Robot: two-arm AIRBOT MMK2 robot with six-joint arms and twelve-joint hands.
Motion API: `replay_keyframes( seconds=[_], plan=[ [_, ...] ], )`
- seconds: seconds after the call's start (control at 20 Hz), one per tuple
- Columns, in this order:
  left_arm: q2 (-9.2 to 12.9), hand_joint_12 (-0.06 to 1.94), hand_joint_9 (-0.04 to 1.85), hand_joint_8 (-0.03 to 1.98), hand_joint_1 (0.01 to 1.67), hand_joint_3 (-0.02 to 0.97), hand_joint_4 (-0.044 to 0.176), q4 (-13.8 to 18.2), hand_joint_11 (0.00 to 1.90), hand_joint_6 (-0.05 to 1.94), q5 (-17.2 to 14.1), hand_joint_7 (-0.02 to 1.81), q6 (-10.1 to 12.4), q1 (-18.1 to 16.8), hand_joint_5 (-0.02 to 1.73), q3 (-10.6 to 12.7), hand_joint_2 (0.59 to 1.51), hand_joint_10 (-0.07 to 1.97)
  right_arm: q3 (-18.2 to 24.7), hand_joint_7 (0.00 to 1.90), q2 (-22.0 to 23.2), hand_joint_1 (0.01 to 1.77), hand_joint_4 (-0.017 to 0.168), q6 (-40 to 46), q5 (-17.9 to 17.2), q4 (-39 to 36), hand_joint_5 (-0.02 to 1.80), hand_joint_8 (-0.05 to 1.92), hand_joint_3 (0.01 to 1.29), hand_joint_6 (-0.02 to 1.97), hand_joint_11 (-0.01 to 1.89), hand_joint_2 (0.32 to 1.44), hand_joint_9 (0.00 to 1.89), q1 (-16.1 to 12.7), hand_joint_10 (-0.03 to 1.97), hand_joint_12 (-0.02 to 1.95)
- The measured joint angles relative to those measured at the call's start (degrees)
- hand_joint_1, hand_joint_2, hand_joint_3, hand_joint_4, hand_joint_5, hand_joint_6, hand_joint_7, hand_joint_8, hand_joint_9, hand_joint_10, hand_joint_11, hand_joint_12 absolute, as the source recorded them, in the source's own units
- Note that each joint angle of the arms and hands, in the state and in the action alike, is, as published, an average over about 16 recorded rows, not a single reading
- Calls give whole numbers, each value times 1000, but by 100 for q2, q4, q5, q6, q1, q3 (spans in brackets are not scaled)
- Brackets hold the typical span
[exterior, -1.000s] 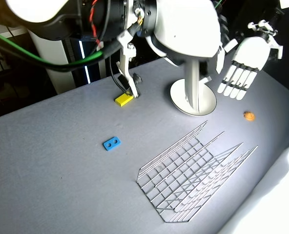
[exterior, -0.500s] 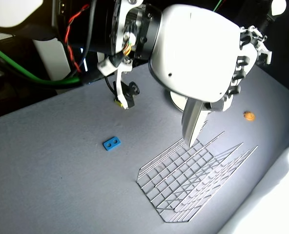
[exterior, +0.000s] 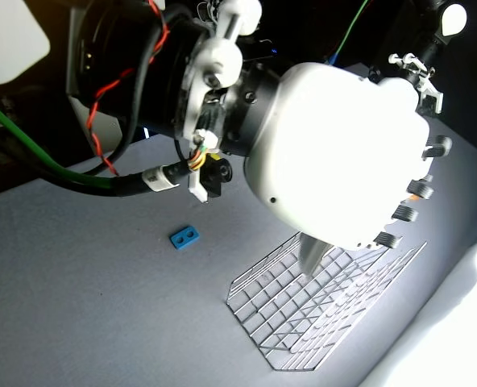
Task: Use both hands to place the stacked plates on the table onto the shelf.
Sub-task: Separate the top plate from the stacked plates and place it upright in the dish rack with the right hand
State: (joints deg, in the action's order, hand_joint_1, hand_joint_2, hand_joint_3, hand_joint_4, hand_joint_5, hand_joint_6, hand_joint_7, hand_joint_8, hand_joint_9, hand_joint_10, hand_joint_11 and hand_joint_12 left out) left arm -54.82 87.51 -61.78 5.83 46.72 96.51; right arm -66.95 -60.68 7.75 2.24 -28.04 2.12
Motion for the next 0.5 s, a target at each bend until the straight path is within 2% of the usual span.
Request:
replay_keyframes(
  seconds=[0.5],
  plan=[
    [-29, -4, 17, 2, 15, 15, -2, 3, 18, 19, 13, 30, -15, 42, 30, 90, 1177, 15, -384, 1040, -210, 1375, -9, 106, 95, 157, 880, 809, 16, 978, 930, 1004, 1043, 13, 978, 927]
  ],
)
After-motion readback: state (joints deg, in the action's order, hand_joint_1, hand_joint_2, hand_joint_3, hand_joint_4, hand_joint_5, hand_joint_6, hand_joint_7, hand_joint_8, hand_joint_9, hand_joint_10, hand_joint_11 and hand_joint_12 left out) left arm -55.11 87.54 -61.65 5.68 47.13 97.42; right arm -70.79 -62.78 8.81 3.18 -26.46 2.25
